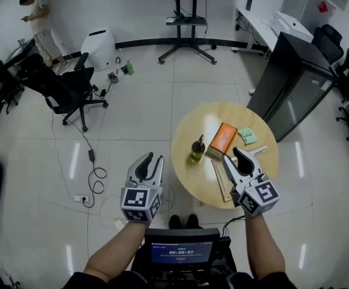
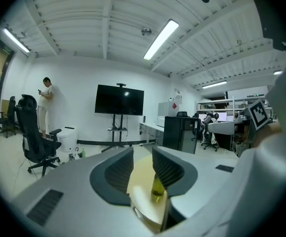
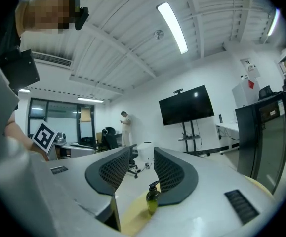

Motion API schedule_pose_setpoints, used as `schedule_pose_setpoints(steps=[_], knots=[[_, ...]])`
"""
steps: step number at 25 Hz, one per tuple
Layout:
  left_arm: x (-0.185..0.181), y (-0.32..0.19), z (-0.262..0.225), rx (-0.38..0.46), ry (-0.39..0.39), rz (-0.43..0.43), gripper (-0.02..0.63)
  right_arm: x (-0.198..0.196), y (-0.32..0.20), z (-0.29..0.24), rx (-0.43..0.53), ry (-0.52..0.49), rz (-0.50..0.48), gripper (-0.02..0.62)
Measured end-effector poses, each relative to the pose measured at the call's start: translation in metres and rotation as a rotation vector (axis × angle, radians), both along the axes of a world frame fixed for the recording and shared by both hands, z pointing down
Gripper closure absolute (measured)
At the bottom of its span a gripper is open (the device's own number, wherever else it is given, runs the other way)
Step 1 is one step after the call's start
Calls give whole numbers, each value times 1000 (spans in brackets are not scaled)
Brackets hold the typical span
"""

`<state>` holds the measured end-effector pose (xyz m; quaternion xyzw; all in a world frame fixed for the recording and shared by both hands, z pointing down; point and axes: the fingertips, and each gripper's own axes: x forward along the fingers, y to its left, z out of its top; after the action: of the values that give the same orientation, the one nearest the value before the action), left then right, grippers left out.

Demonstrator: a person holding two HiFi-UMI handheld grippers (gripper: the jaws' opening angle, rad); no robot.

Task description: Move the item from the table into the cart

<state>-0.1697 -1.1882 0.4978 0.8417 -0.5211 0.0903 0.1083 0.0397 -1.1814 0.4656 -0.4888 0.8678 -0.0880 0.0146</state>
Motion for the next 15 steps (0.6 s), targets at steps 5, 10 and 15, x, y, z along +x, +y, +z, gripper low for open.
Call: schedule_pose_setpoints(steps=[5,10,15], knots=[[9,-45,56,-39,-12,-22,479,-4,-64,65,-22,18,-44,360],[23,-63,101,-102,-6,-44,479,-5,-92,108,-29,37,-85,307],[32,-74,136,-130,-25,-24,479,-20,-120,156,-80,36,-117,256]])
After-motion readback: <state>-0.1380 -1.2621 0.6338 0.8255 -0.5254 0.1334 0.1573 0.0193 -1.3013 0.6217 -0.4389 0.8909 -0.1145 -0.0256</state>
